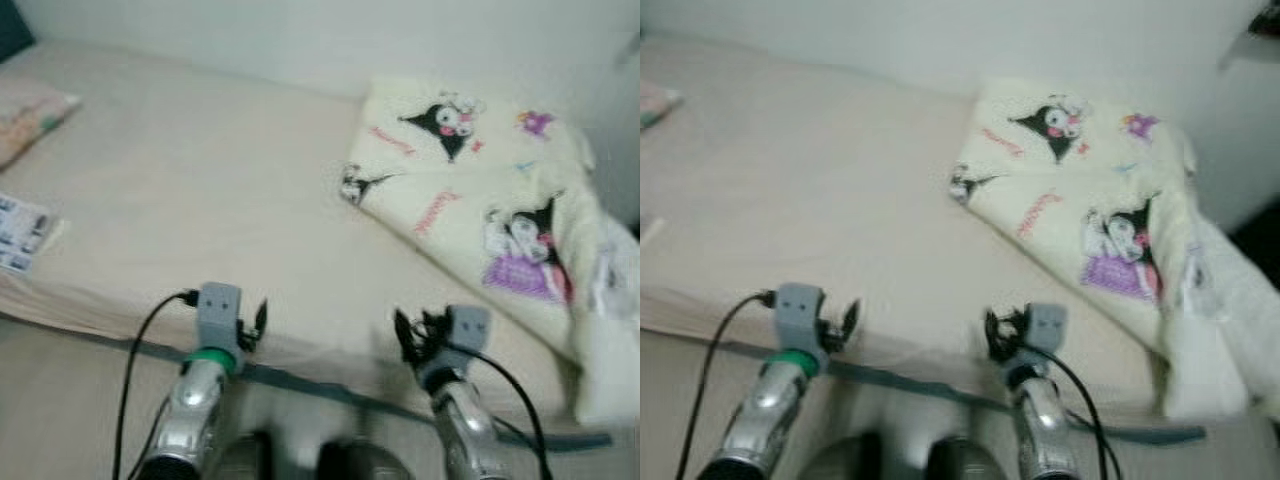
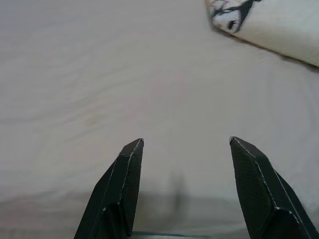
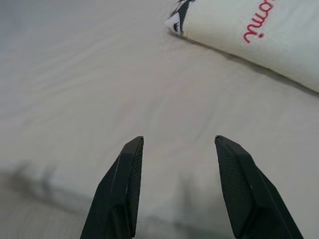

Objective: Clean up the room

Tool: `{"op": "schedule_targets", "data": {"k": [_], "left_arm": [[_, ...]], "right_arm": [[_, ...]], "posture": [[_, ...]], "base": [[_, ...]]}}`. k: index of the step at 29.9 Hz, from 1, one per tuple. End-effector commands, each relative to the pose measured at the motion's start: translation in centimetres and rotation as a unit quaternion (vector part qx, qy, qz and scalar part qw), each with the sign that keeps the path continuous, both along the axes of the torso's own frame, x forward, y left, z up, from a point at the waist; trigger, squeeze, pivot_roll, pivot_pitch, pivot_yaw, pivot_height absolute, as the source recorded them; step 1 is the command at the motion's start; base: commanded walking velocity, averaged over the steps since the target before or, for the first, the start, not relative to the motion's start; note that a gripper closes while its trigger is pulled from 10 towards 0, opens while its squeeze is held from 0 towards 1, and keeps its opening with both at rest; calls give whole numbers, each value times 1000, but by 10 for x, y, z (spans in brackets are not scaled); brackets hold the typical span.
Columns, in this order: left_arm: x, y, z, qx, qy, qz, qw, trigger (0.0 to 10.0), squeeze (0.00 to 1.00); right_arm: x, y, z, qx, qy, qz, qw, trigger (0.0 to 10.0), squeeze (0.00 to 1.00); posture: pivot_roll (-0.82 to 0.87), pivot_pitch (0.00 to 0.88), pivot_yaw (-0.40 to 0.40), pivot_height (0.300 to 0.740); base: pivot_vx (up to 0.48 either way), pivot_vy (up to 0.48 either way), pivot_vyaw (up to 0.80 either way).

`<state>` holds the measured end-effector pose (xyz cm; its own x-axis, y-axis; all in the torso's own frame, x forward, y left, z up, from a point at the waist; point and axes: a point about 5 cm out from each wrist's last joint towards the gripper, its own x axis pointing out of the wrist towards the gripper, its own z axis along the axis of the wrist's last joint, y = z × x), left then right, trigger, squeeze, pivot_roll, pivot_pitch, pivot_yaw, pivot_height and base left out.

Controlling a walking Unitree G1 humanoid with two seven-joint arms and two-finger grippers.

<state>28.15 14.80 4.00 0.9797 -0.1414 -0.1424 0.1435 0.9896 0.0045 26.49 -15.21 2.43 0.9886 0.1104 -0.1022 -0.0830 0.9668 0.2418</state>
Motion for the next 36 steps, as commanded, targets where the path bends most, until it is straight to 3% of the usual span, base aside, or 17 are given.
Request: {"op": "schedule_targets", "data": {"k": [1, 26, 36], "left_arm": [[-5, -3, -7, -2, 16, -3, 1000, 10000, 0], [-4, -3, -5, -2, 17, -1, 1000, 10000, 0], [-3, -3, -2, -5, 13, 0, 1000, 10000, 0]], "right_arm": [[-5, -7, -6, -2, 16, -11, 1000, 10000, 0], [-3, -4, -4, 4, 16, -6, 1000, 10000, 0], [1, 10, 7, -9, -12, 53, 998, 10000, 0]], "posture": [[36, 116, 24, 735], [45, 136, 28, 735], [41, 137, 27, 735]], "base": [[0, -368, 0], [0, -367, 0], [0, -368, 455]]}}
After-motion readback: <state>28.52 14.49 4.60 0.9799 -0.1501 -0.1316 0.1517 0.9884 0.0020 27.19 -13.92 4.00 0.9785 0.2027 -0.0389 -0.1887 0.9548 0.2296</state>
